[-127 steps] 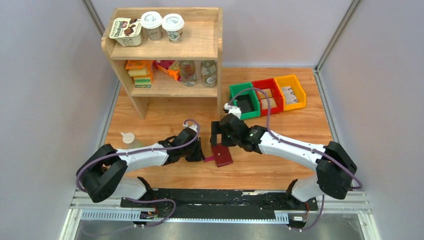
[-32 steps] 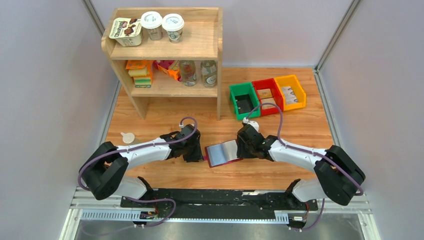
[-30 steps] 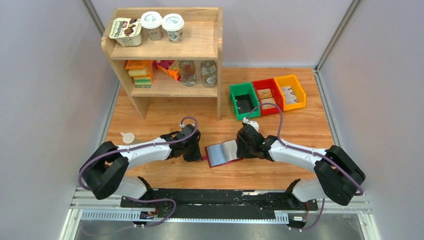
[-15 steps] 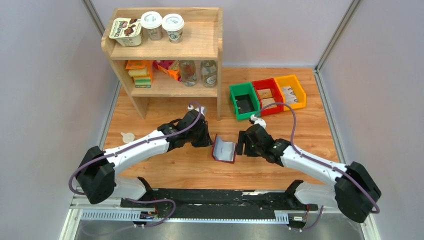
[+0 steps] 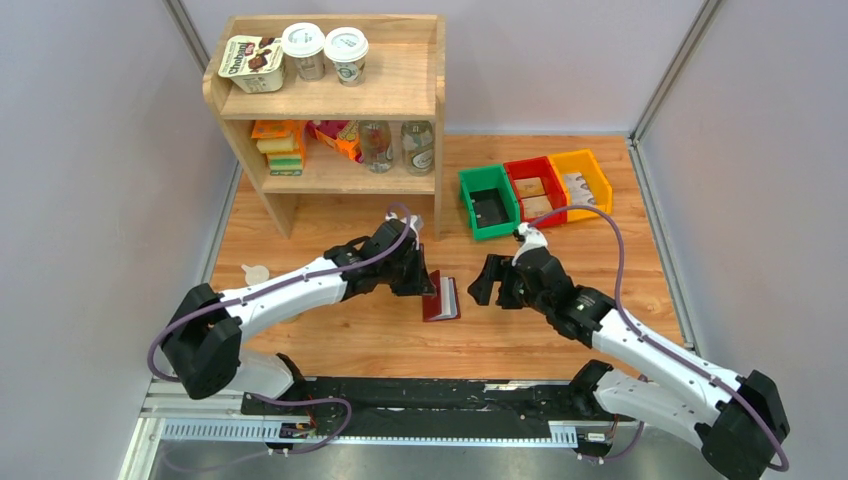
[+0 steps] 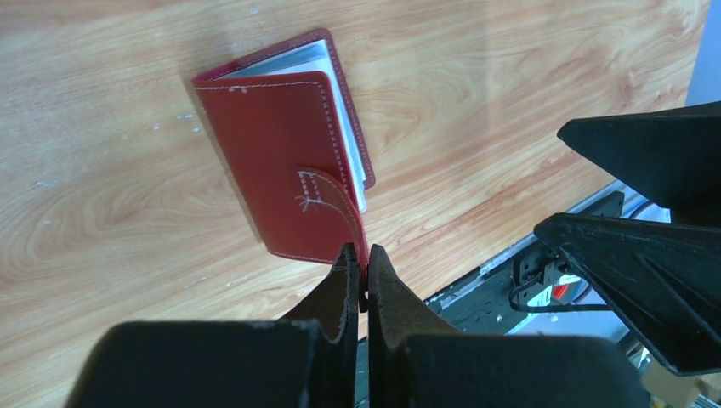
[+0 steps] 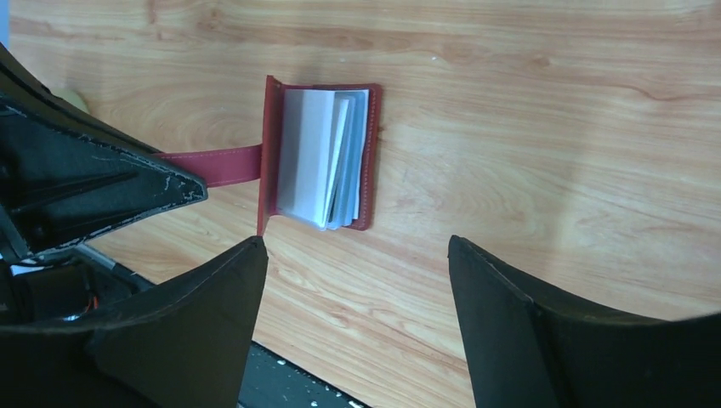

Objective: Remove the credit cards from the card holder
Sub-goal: Open the card holder at the center of the board.

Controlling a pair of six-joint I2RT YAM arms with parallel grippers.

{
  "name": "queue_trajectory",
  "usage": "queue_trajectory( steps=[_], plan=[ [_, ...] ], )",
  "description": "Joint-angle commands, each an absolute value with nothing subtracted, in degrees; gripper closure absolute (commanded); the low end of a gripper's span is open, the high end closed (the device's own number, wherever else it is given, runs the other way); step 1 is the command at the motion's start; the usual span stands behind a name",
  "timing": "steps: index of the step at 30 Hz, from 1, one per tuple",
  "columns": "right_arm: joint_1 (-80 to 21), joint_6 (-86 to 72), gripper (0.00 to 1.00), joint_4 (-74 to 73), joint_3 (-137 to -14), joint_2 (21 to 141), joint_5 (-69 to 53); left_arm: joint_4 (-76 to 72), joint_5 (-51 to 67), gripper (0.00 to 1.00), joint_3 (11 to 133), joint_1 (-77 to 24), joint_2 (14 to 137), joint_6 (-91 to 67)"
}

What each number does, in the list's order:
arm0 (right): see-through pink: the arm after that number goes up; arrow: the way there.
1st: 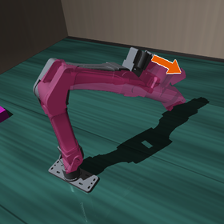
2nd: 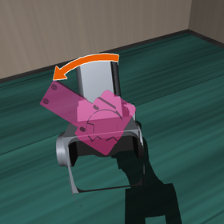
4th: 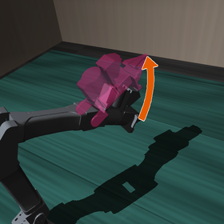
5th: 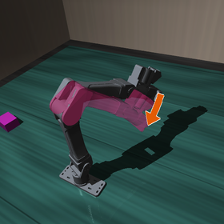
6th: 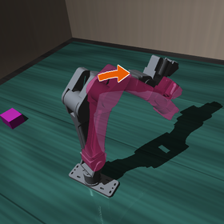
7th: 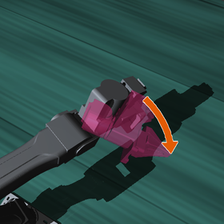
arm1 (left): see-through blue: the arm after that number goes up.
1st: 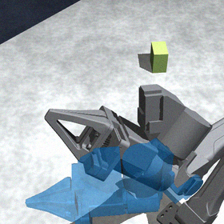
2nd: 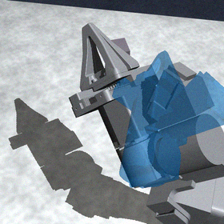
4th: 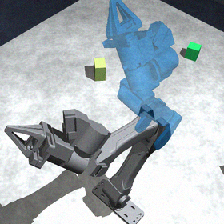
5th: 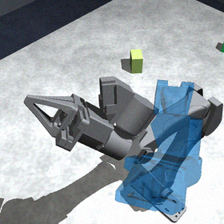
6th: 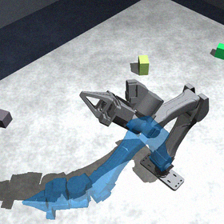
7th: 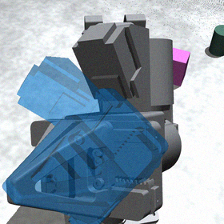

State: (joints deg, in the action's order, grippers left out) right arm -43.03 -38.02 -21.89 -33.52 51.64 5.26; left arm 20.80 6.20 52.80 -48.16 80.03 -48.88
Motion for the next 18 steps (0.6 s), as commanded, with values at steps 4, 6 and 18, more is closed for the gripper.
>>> queue_trajectory(
  steps=[4, 6, 18],
  plan=[
    [-43.0, -37.7, 0.25, -15.1, -35.6, 58.8, -4.6, 19.8, 7.4, 1.0, 41.5, -42.0, 71.4, -51.1],
    [-43.4, -37.4, 0.28, -13.6, -37.0, 61.6, -7.1, 20.6, 6.7, 1.0, 37.9, -39.6, 70.3, -50.3],
    [-45.5, -34.5, 0.35, -11.8, -46.3, 76.2, -10.5, 23.7, 0.5, 1.0, 34.7, -38.3, 73.8, -42.4]
  ],
)
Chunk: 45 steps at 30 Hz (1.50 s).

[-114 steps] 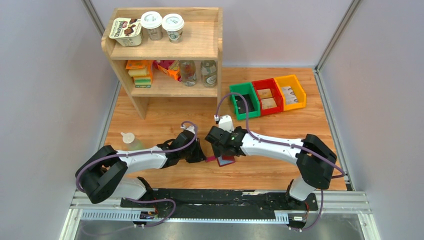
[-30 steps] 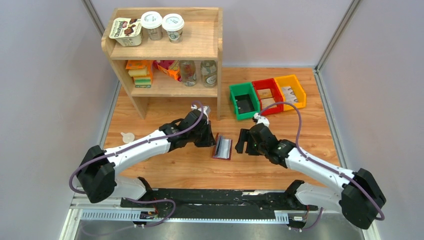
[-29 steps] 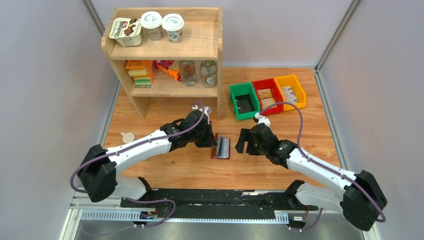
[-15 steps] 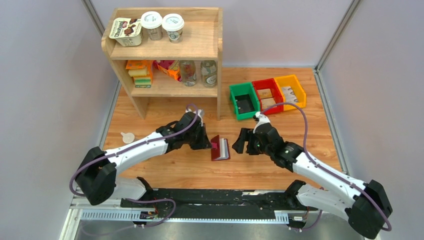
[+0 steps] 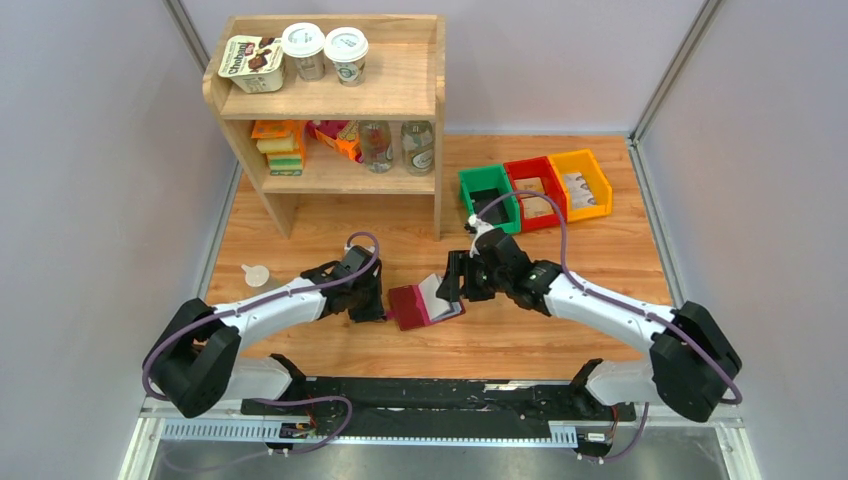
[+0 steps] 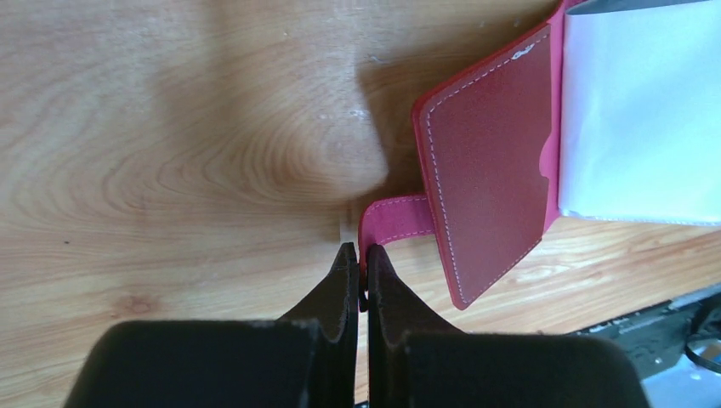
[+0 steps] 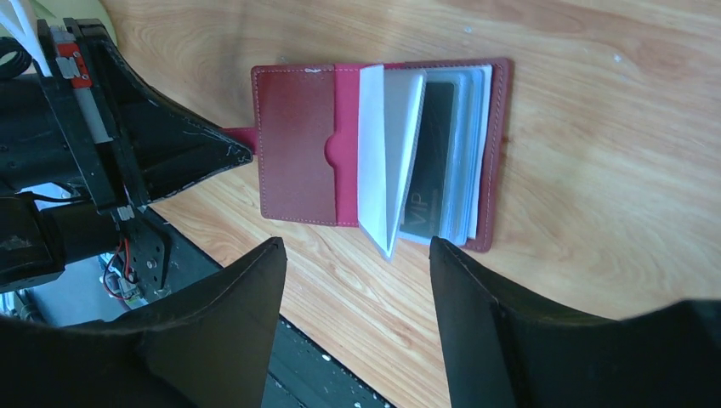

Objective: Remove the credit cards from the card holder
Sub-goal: Open the card holder at the center of the board.

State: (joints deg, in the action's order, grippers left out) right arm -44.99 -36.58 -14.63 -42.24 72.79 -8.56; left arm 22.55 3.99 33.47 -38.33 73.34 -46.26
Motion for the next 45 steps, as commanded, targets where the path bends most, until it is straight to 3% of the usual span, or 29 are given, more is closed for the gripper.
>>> queue_trajectory(
  steps=[1, 15, 28, 30, 32, 40, 45],
  plan=[
    [-45.6, -34.5, 0.35, -11.9, -47.1, 77.5, -10.9, 23.8, 0.3, 1.0, 34.8, -38.3, 74.0, -41.8],
    [-49.3, -33.1, 0.35, -12.8, -55.3, 89.2, -11.5, 20.0, 2.3, 1.0, 33.6, -38.3, 75.8, -42.8],
    [-50.6, -31.8, 0.35, -16.7, -59.1, 88.2, -9.0, 17.5, 3.8, 1.0, 32.7, -38.3, 75.1, -43.7],
    [-50.6, -32.4, 0.32, -19.2, -58.9, 86.6, -2.9, 17.4, 3.6, 1.0, 32.5, -38.3, 74.8, -43.7],
    [-49.8, -34.4, 0.22, -21.6, -58.3, 85.1, 4.0, 17.4, 3.6, 1.0, 32.5, -38.3, 74.6, -43.6],
    [-48.1, -36.9, 0.07, -18.8, -55.0, 87.3, -3.2, 17.2, 4.0, 1.0, 32.6, -38.3, 74.9, -43.4],
    [-48.1, -38.2, 0.07, -16.1, -54.6, 90.3, -6.2, 17.3, 4.1, 1.0, 32.4, -38.3, 74.8, -43.2]
  ],
)
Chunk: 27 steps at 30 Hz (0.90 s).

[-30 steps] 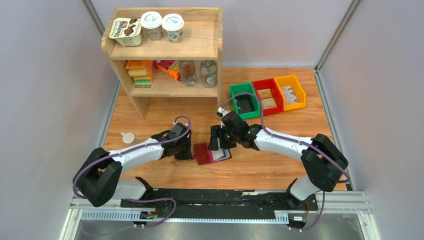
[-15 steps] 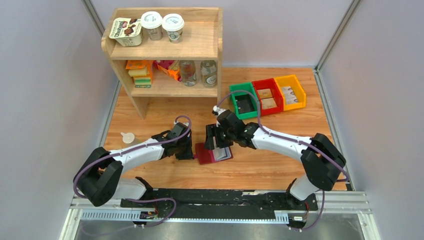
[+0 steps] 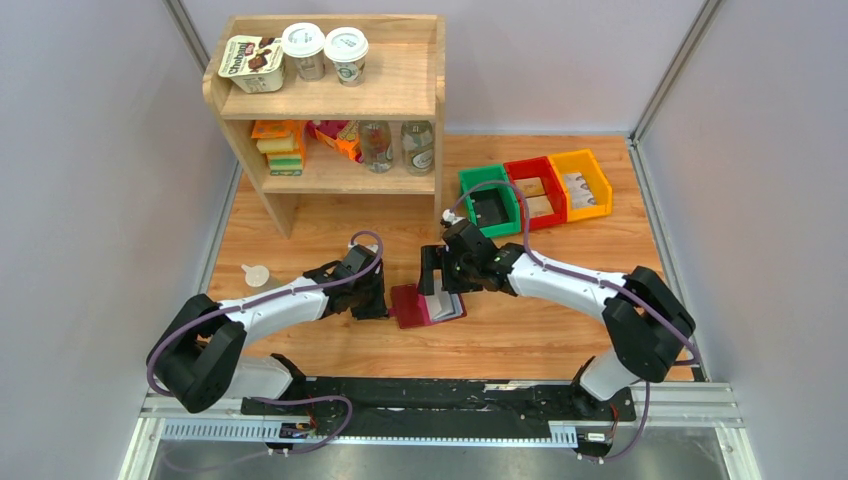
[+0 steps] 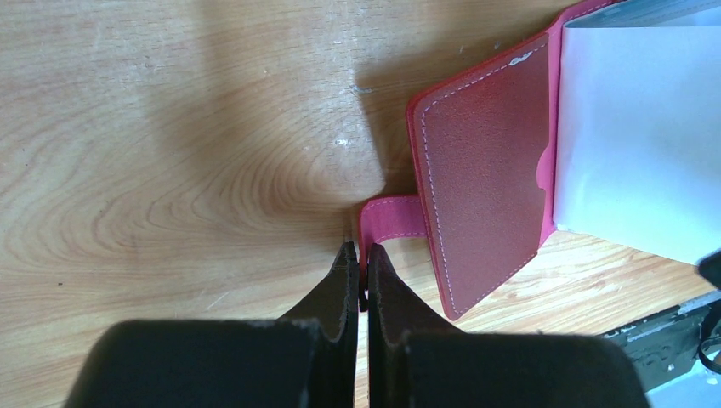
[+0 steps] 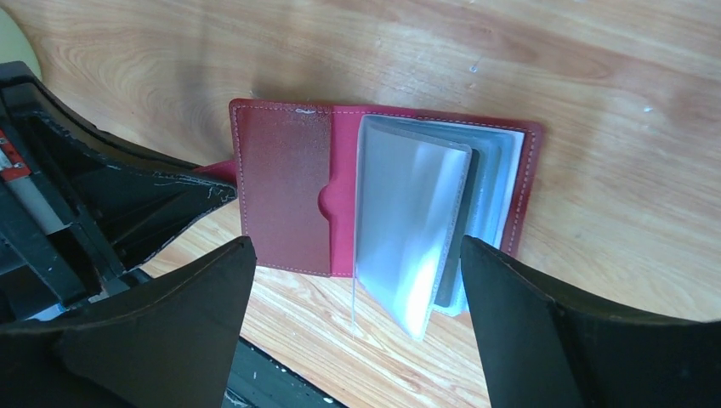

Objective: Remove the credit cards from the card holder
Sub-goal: Open the card holder at the center of the board.

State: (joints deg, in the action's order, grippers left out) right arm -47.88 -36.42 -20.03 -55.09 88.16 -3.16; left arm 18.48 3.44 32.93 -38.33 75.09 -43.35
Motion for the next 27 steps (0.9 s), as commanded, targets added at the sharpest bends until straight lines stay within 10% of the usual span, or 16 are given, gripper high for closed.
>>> queue_trajectory(
  steps=[1, 11, 27],
  plan=[
    [-48.1, -38.3, 0.07, -15.7, -54.6, 90.9, -6.9, 17.4, 4.1, 1.0, 32.4, -38.3, 74.8, -43.2],
    [-48.7, -37.7, 0.3, -11.7, -56.0, 91.0, -14.9, 15.3, 4.8, 1.0, 31.8, -38.2, 74.3, -45.2],
    [-49.5, -38.5, 0.31, -4.0, -57.7, 101.0, -23.7, 11.5, 2.6, 0.84, 25.1, -36.3, 63.5, -50.6]
  ],
)
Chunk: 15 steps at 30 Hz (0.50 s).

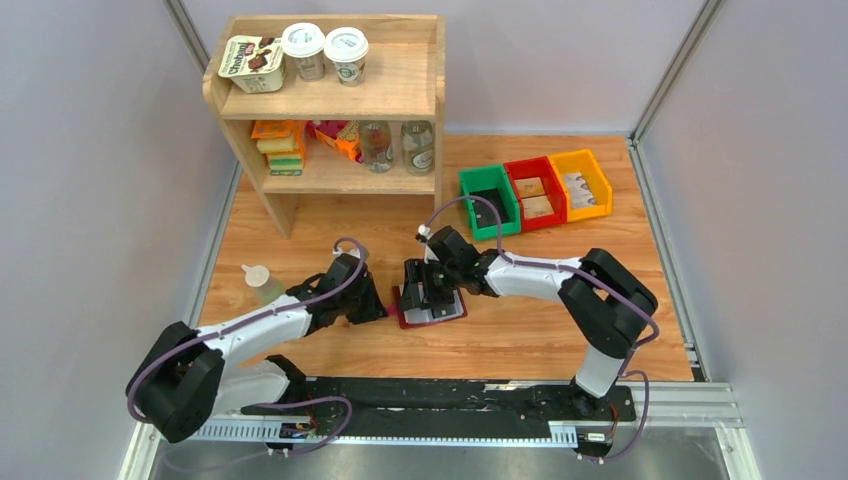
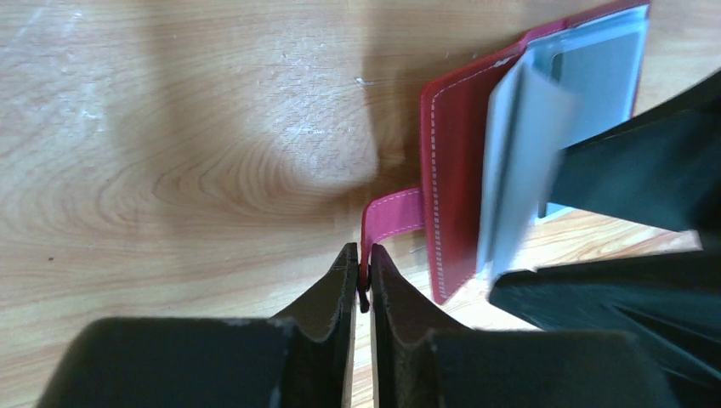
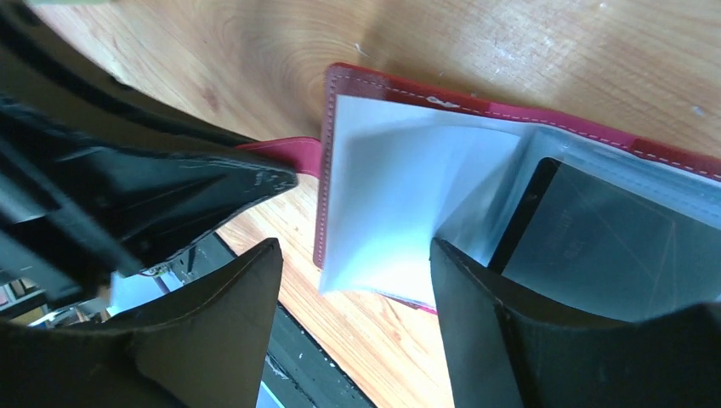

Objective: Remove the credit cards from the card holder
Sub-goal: Open the card holder at the center of the board.

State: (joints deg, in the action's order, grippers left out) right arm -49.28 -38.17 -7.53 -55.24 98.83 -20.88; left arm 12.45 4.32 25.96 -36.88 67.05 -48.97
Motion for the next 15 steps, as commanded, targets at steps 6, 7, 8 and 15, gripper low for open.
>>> queue_trajectory(
  steps=[6, 7, 8, 15],
  plan=[
    [-49.6, -37.0, 0.25, -7.3, -59.9, 105.4, -24.3, 15.2, 0.2, 0.63, 25.3, -36.2, 57.2, -50.4],
    [-49.6, -37.3, 0.25, -7.6, -60.0, 105.7, -24.2, 15.9, 0.2, 0.59, 25.4, -36.3, 55.7, -50.4],
    [-49.5, -37.3, 0.25, -7.8, -60.0, 105.8, -24.3, 17.0, 0.2, 0.57, 25.7, -36.3, 55.0, -50.4],
    [-49.5, -35.6, 0.28, -10.0, -61.6, 102.0, -22.9, 22.0, -2.8, 0.55, 28.8, -36.3, 47.9, -50.8]
  ],
)
